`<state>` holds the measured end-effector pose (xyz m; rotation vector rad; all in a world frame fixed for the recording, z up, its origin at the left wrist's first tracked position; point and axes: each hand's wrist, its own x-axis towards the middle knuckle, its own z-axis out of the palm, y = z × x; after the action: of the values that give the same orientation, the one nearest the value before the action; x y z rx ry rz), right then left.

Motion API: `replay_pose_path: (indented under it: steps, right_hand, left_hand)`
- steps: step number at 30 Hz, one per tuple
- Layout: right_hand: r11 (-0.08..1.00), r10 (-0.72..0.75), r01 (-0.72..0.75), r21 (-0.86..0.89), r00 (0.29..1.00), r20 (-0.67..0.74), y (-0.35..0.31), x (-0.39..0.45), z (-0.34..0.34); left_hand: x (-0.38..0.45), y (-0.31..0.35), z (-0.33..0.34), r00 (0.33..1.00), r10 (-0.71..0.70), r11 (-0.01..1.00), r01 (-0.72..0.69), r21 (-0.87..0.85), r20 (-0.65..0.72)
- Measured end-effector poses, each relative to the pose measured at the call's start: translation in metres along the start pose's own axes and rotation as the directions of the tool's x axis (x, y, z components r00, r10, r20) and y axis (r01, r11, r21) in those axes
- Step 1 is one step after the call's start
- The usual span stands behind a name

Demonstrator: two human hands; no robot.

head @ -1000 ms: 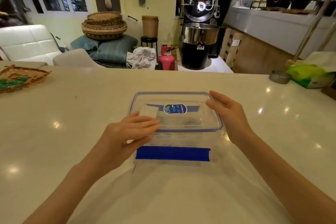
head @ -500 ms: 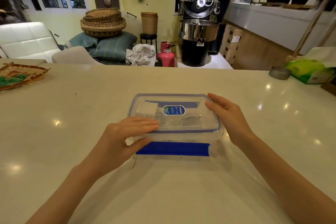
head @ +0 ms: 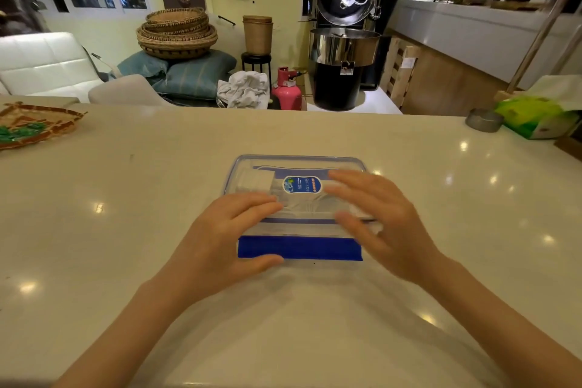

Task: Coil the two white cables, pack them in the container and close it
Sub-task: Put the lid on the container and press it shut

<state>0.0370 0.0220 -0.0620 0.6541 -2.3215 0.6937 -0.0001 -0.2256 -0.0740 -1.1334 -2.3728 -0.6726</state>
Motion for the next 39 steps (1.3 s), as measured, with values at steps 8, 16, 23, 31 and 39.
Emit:
replay_pose_path:
  steps: [8,16,23,31,39]
  right_hand:
    - [0.873,-0.244,0.303,-0.381,0.950,0.195,-0.001,-0.012,0.015]
    - [0.956,-0.142,0.214,-0.199,0.936,0.323,-0.003,-0.003,-0.002]
    - [0.978,-0.140,0.177,-0.108,0.948,0.286,0.001,-0.002,0.002]
    - [0.987,-0.131,0.150,-0.057,0.960,0.246,0.000,-0.002,0.002]
    - [0.969,0.050,-0.116,0.217,0.956,0.289,0.001,0.017,-0.007]
  left_hand:
    - [-0.001,0.000,0.013,0.996,0.085,0.952,-0.079,0.297,-0.007]
    - [0.003,-0.003,-0.005,1.000,-0.013,0.995,0.013,-0.095,0.006]
    - [0.005,-0.002,-0.003,0.997,-0.071,0.983,0.062,-0.172,-0.044]
    - [0.009,-0.002,-0.007,0.993,-0.115,0.972,0.107,-0.207,-0.028]
    - [0.030,-0.003,-0.023,0.972,-0.221,0.929,0.233,-0.288,0.076]
